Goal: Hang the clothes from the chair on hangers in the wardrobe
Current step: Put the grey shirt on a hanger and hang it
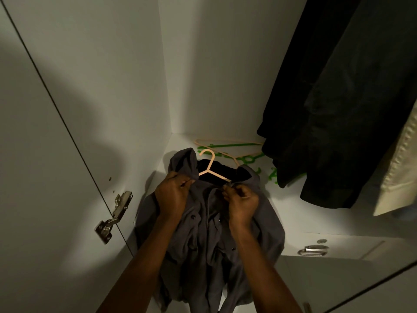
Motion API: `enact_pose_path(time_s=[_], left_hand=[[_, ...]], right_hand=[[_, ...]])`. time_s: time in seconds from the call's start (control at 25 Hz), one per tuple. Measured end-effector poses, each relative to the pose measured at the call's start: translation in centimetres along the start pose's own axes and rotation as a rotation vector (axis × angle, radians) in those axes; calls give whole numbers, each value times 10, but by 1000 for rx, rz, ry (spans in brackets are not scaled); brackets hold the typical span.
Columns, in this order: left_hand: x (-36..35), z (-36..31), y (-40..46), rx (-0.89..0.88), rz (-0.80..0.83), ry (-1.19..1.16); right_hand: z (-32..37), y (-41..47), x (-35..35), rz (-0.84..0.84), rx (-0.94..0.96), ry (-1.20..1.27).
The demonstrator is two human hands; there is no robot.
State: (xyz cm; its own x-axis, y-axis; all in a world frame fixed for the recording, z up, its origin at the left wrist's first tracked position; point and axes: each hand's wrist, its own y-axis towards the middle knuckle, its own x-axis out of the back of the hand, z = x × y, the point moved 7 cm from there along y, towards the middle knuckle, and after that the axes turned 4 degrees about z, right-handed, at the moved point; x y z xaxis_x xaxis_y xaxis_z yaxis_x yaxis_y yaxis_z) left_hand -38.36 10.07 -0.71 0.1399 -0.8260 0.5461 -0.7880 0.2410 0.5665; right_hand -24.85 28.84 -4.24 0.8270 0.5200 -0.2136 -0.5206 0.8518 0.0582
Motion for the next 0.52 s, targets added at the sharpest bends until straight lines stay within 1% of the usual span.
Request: enact_pose_path(time_s=[0.08, 0.16, 0.24, 0.32, 0.4, 0.52], left_hand=[[3, -5, 1, 133, -23, -51], [2, -6, 5, 301, 15, -129], [-5, -2, 7, 412, 76, -289], [-13, 0, 5, 420, 141, -391], [-20, 0, -1, 429, 205, -422], [-26, -1, -9, 474, 209, -466]], right_hand=[[3, -1, -3, 46, 24, -14], [5, -1, -6, 101, 36, -23], [7, 0, -9, 143, 57, -36], [6, -1, -12, 183, 63, -44], [1, -5, -17, 223, 60, -60], [-7, -9, -23, 263, 52, -89]])
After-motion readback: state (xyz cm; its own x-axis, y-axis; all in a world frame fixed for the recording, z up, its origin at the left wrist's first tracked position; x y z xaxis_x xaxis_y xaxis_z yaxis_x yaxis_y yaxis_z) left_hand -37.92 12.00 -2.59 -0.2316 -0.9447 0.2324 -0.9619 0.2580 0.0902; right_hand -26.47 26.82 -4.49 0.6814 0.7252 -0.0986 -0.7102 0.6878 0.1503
